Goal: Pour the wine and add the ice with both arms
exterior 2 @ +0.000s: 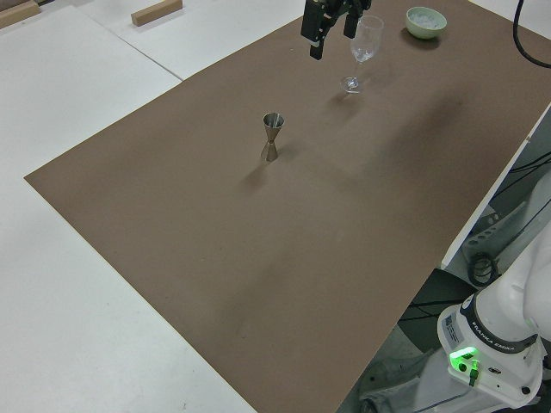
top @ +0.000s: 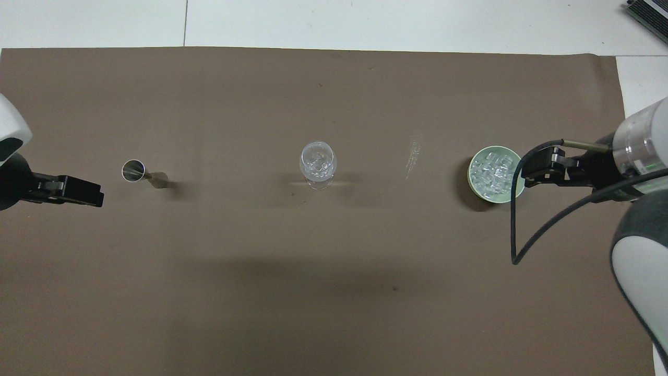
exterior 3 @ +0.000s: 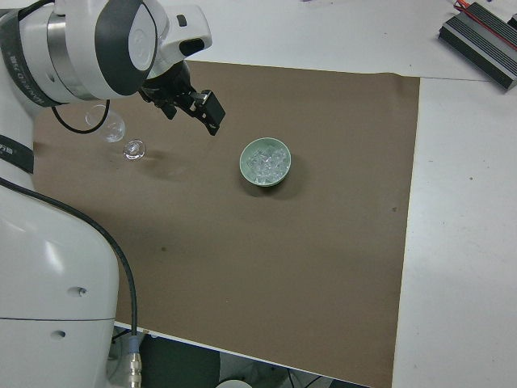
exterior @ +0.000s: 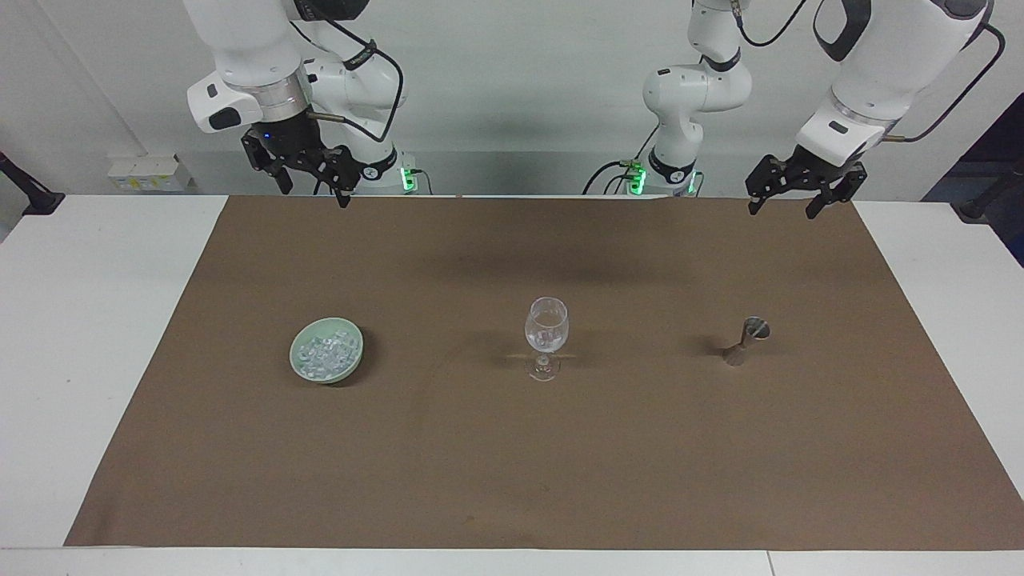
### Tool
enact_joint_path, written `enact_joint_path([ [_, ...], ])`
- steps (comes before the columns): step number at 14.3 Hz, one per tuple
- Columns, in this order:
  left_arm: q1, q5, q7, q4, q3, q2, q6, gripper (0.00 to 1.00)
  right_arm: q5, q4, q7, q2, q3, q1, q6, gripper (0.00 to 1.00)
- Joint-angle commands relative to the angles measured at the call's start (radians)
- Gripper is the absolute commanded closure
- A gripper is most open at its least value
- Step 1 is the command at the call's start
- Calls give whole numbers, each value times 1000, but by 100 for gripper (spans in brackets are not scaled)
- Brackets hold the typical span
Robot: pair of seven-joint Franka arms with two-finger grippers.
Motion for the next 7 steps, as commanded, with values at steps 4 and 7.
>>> enact_joint_path([
  [4,1,21,15,-4,4,-11,-24,0,-9,6,-106,-12,-152,78,64,0],
  [7,3,21,16,-2,7,-11,-23,0,-1,2,-126,-18,-180,97,57,0],
])
